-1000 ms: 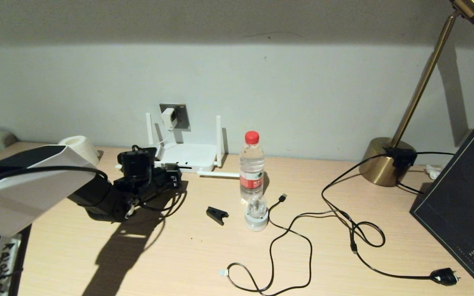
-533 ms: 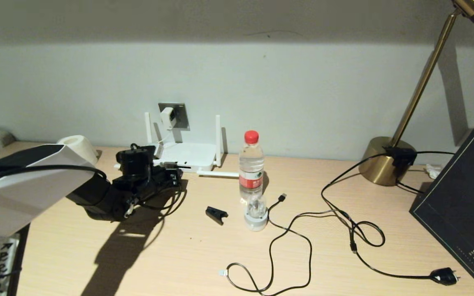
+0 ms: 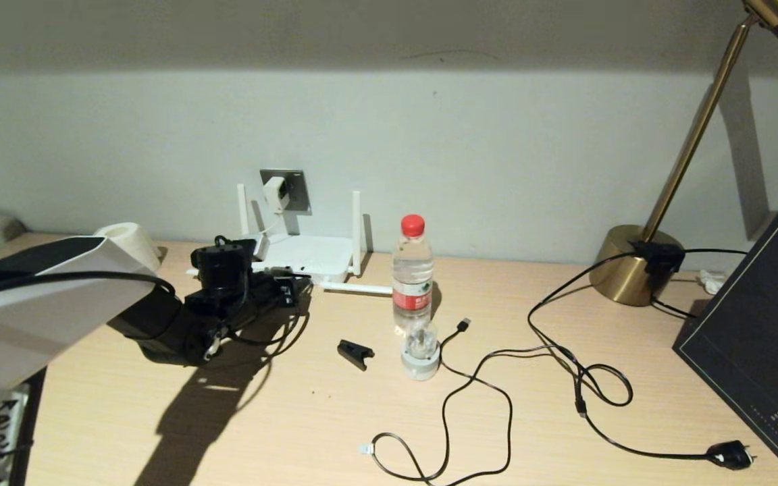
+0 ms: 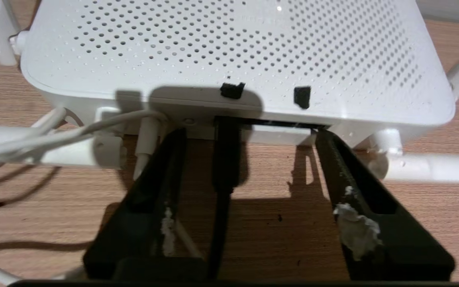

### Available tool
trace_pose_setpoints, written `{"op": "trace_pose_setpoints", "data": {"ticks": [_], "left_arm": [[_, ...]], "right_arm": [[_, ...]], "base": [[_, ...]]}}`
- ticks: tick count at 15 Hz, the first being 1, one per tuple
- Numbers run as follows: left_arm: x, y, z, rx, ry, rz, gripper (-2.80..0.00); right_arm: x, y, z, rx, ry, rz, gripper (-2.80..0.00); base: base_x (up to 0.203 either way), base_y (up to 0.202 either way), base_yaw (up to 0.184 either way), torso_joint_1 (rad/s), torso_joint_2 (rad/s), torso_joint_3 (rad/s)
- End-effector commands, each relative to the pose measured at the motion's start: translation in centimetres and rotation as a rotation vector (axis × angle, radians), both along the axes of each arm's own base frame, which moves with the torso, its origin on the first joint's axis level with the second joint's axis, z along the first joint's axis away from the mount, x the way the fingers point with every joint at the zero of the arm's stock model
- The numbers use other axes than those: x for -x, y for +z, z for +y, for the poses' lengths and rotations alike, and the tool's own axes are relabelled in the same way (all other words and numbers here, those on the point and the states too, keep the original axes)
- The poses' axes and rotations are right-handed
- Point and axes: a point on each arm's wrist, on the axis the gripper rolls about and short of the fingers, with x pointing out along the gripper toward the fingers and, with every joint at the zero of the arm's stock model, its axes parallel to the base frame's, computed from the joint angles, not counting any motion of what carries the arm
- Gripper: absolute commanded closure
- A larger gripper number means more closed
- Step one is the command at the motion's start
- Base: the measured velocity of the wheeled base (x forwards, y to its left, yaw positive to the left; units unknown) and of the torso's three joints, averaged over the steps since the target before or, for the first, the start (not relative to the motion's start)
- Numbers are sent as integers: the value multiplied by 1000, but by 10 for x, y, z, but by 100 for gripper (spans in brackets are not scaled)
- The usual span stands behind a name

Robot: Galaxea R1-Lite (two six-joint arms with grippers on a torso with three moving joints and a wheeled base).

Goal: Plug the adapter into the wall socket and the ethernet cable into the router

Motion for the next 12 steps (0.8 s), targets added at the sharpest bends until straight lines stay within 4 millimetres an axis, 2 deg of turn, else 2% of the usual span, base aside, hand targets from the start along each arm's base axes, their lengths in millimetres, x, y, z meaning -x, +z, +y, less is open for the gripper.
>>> {"op": "trace_pose_setpoints", "data": {"ticks": [1, 9, 11, 12], "left_arm": [[10, 11, 0, 2, -4, -8, -280], [43, 41, 3, 2, 17, -68, -280], [47, 64, 0, 13, 18, -139, -280], [50, 84, -1, 22, 26, -202, -280]], "right_arm": [[-3, -9, 0, 0, 0, 34, 0], [-3, -9, 0, 0, 0, 34, 0], [-3, -9, 0, 0, 1, 34, 0], [-3, -9, 0, 0, 0, 35, 0]], "base": [[0, 0, 0, 0, 0, 0], [0, 0, 0, 0, 0, 0], [0, 0, 0, 0, 0, 0], [0, 0, 0, 0, 0, 0]]}}
